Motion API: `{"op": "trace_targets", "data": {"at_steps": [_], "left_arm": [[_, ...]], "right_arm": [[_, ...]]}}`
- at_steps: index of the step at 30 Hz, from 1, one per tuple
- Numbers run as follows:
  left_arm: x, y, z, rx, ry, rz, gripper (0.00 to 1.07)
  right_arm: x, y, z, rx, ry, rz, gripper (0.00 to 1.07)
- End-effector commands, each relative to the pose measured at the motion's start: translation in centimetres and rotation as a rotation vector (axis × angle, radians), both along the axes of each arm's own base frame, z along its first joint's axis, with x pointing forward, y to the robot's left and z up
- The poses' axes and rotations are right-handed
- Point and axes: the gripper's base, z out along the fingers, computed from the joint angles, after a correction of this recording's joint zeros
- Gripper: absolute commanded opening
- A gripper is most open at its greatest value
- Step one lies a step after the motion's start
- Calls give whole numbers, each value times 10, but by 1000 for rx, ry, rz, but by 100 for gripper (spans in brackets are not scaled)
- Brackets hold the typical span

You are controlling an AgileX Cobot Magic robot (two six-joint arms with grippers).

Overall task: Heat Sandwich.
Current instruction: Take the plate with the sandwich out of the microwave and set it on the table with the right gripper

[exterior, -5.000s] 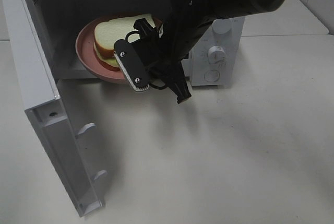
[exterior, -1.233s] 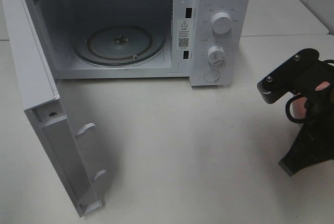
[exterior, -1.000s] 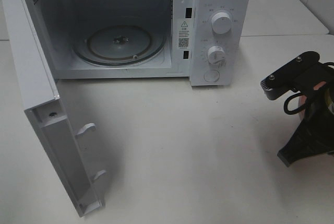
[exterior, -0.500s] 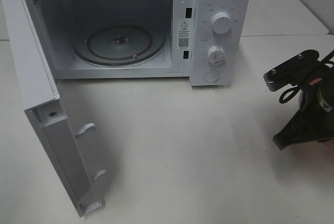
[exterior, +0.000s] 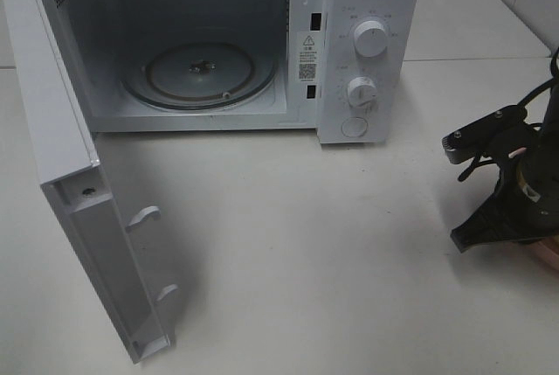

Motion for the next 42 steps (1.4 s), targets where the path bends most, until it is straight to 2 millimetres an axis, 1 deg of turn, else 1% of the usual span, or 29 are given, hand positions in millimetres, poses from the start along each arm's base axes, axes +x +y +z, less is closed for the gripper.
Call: {"op": "trace_targets", "data": {"at_steps": [1, 5, 9, 12, 13, 14, 15, 16, 17, 18, 20, 21, 22, 23, 24, 26, 29, 30, 31, 32, 34, 35, 36, 37, 39, 42], "left_arm": [[-2, 0, 0, 0, -26, 1, 98], [-2, 0, 0, 0, -26, 1, 98], [-2, 0, 0, 0, -26, 1, 98], [-2, 0, 0, 0, -26, 1, 98], [-2, 0, 0, 0, -26, 1, 98], [-2, 0, 0, 0, -26, 1, 98], [-2, 0, 0, 0, -26, 1, 98], [-2, 0, 0, 0, -26, 1, 98], [-2, 0, 0, 0, -26, 1, 98], [-2, 0, 0, 0, -26, 1, 98], [-2, 0, 0, 0, -26, 1, 98], [-2, 0, 0, 0, -26, 1, 98], [-2, 0, 0, 0, -26, 1, 98], [-2, 0, 0, 0, -26, 1, 98], [-2, 0, 0, 0, -26, 1, 98], [-2, 0, 0, 0, -26, 1, 98], [-2, 0, 0, 0, -26, 1, 98], [-2, 0, 0, 0, -26, 1, 98], [-2, 0, 0, 0, -26, 1, 98], [-2, 0, 0, 0, -26, 1, 98], [-2, 0, 0, 0, -26, 1, 98], [-2, 0, 0, 0, -26, 1, 98], [-2, 0, 0, 0, -26, 1, 98], [-2, 0, 0, 0, -26, 1, 98], [-2, 0, 0, 0, -26, 1, 98], [-2, 0, 0, 0, -26, 1, 98]], "right_arm": [[6, -2, -8, -22, -12, 22, 3], [8, -1, -13, -23, -5, -4, 4], [11, -1, -13, -25, -10, -8, 6], [12, -1, -12, -26, -12, -9, 10], [12, -1, -12, -24, -14, -10, 11], [12, -1, -12, -24, -14, -10, 16], [12, -1, -12, -24, -14, -10, 18], [12, -1, -12, -24, -14, -10, 18], [12, -1, -12, -24, -15, -10, 22], [12, 0, -11, -14, -15, -21, 28], [11, 1, -8, 0, -22, -38, 37], [11, 1, -8, 0, -22, -38, 37], [10, 1, -6, 10, -25, -47, 40], [10, 2, -2, 28, -32, -58, 47], [9, 3, 0, 36, -35, -57, 49], [9, 3, 3, 37, -37, -51, 51], [5, 4, 15, 65, -48, -44, 61], [5, 4, 15, 65, -48, -44, 61], [4, 4, 20, 73, -56, -44, 63], [1, 4, 28, 101, -72, -50, 69], [-1, 5, 36, 131, -84, -57, 75], [-1, 5, 36, 131, -84, -57, 75], [-5, 6, 43, 152, -88, -51, 81], [-7, 6, 47, 157, -87, -47, 83], [-9, 6, 50, 160, -84, -46, 84], [-19, 6, 62, 193, -62, -48, 85]]}}
